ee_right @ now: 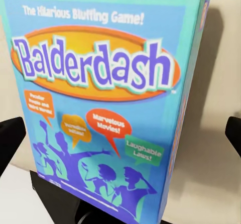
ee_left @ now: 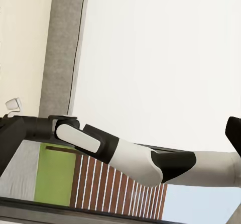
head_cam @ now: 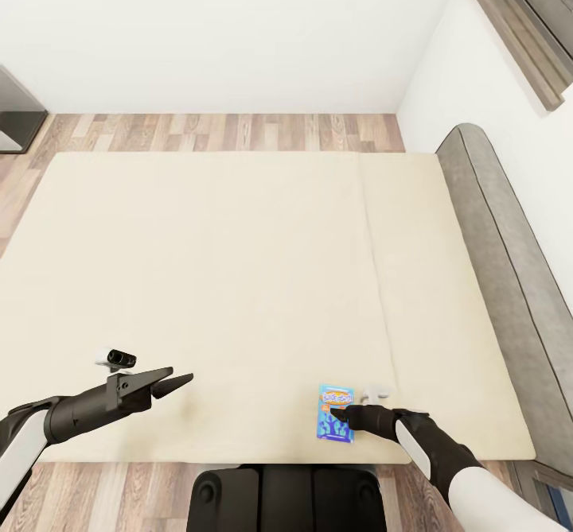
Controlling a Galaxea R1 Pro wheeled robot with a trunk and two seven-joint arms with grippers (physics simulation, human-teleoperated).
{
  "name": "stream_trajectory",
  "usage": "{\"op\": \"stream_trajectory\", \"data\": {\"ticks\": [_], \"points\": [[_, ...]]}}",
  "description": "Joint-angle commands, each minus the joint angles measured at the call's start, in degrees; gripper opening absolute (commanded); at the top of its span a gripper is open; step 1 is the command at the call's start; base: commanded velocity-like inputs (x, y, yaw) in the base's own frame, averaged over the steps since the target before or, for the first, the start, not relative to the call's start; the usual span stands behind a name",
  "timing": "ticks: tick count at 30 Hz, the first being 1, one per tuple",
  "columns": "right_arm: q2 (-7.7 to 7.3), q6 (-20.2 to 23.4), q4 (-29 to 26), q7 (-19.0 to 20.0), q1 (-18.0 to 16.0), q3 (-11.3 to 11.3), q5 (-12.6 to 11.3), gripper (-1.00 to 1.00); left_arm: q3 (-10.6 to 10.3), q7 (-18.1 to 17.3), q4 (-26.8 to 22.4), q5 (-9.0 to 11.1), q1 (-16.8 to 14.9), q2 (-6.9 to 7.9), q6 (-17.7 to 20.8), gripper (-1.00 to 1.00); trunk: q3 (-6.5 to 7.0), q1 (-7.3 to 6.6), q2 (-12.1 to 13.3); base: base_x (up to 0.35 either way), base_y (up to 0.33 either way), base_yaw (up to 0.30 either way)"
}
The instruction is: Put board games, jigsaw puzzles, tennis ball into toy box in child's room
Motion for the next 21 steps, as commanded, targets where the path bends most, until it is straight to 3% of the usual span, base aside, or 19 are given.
{"op": "stream_trajectory", "data": {"ticks": [1, 21], "points": [[-0.07, 0.3, -0.1, -0.1, 0.0, 0.3, -0.4, 1.00, 0.0, -0.1, 0.0, 0.0, 0.0, 0.01, 0.3, 1.00, -0.06, 0.03, -0.1, 0.000, 0.002, 0.000], [-0.07, 0.3, -0.1, 0.0, 0.0, 0.3, -0.4, 1.00, 0.0, -0.1, 0.0, 0.0, 0.0, 0.01, 0.3, 1.00, -0.06, 0.03, -0.1, 0.000, 0.031, 0.000]]}}
